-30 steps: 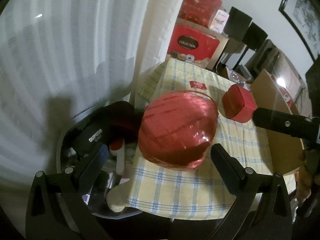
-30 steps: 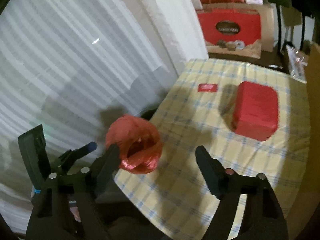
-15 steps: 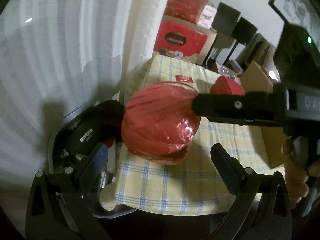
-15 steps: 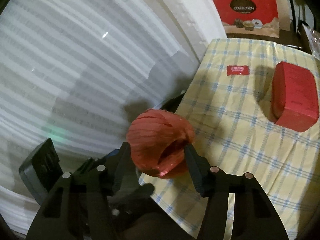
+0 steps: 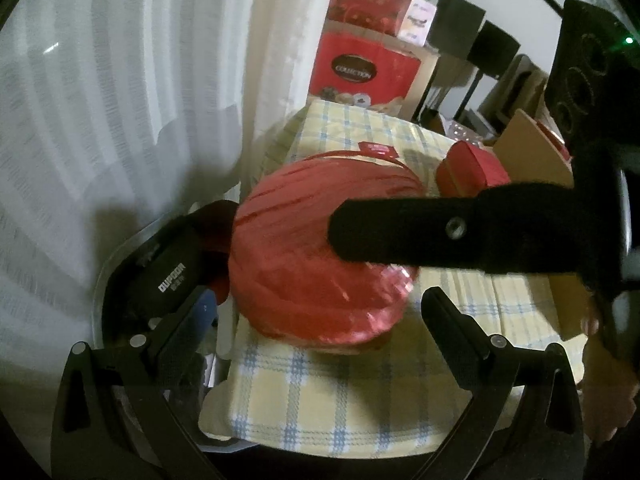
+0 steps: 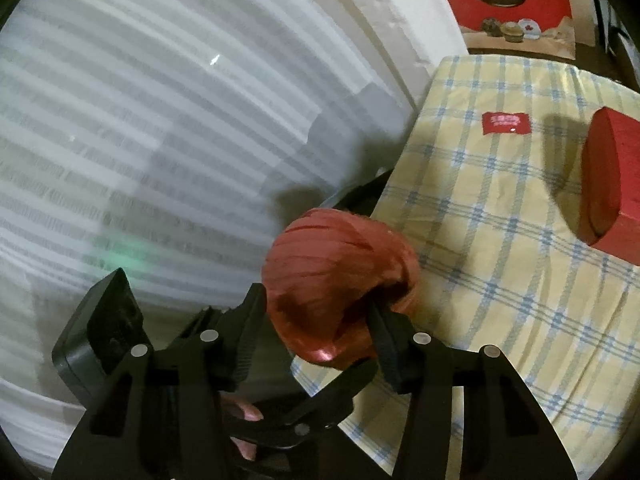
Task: Organize objects
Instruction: 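Lift and carry the red foil ball with the right gripper to the tray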
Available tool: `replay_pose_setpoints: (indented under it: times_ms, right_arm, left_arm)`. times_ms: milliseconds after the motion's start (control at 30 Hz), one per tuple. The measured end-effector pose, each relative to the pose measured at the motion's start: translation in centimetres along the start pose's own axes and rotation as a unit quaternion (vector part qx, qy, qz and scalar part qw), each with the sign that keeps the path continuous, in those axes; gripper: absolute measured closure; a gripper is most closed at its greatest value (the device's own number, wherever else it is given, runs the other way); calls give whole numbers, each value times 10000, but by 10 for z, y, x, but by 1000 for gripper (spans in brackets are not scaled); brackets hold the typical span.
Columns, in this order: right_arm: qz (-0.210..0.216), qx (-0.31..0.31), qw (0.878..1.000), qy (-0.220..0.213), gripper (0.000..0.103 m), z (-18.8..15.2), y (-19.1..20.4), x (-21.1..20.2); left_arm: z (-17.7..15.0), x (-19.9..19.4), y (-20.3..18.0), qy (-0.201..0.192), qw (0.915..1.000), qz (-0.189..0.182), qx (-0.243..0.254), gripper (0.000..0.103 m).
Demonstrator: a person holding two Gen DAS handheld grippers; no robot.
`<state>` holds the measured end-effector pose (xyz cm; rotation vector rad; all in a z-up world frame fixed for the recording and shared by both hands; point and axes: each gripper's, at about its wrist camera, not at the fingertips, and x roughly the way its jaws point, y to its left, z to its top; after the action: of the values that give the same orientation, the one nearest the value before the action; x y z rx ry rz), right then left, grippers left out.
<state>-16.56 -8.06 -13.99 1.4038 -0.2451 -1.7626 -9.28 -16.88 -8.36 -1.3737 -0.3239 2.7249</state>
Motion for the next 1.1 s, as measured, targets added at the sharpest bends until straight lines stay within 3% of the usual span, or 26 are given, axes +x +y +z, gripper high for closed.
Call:
replay_pose_setpoints:
  times_ms: [100,267,367,700,1100]
  right_arm:
    - [43,11,10000,57,57,0,1,5]
    - [203,71,9997,81,66,2,1,7]
    - [225,107,9997,47,68,3,1,5]
    - [264,197,9994,-128,69,1,0,-15]
    - [118,226,9980,-575,69,-6,-14,-79]
  left_arm:
    - [2,5,2,-3,10000,11,-45,3]
    - [3,12,3,25,9998,-138,-150,17]
    - [4,12,2,1,9998,-146,-104,20]
    - [6,0,-16,-30,9994,-333,9,21]
    - [21,-17,-71,-144,9977,-565,334,22]
